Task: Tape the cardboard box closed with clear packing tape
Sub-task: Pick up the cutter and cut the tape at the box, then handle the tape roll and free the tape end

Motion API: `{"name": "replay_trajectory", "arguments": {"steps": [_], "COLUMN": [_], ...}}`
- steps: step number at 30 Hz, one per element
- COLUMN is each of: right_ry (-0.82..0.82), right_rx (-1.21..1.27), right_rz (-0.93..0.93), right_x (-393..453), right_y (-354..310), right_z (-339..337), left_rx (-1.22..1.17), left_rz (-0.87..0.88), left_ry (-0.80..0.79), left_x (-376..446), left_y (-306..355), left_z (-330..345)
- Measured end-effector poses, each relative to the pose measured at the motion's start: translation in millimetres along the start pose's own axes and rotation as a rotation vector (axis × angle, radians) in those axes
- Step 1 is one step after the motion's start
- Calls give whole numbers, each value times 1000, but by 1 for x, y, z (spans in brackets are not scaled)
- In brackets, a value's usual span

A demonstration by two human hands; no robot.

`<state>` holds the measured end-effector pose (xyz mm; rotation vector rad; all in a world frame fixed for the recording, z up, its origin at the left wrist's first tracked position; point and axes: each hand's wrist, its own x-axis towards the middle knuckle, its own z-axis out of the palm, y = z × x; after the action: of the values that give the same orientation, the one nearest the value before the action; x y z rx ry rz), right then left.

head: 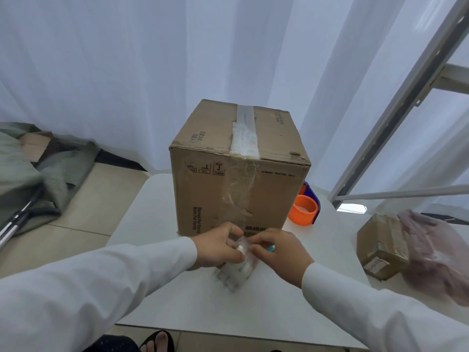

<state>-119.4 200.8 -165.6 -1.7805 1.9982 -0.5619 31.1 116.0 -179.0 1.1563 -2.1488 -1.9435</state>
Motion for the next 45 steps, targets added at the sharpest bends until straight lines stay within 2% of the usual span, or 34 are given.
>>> {"name": "replay_trajectory", "arguments": {"steps": [8,13,17,23,30,32,34,37,38,40,41,42,43,45], "right_ry": [66,-1,12,-9,5,23,105,288,229,-129,-317,-440,-471,-398], "right_rx": [41,21,45,-173,-216,-139,72,385,461,631,688,735,786,858], "right_rz": [23,-22,18,-95,-131,-106,-43,256,418,708,755,729,671,576], "right_x": [1,2,4,0,-5,-8,-7,0,-2,-10,-15,-20,-24,-26], "right_y": [4,5,6,-6,-15,-14,-11,-6,-6,-9,-10,-10,-10,-9], "right_z": [2,-3,-3,-6,-31,-34,-37,-42,-45,-45,-42,-38,-34,-28], "left_rx": [-10,-32,-21,-107,-244,-242,-224,-225,-228,-254,-278,-293,-294,-256], "left_rz": [4,13,13,-3,37,56,77,80,85,106,118,128,141,152], "left_ry": [21,34,19,38,18,18,40,86,90,95,102,112,129,200], "left_x": [1,-1,-3,-4,-10,-14,-16,-18,-20,-22,-23,-24,-24,-22], "left_y": [4,6,7,14,34,40,42,38,37,33,32,31,31,32], "left_z": [14,14,16,21,25,27,29,29,30,32,34,34,34,31]}}
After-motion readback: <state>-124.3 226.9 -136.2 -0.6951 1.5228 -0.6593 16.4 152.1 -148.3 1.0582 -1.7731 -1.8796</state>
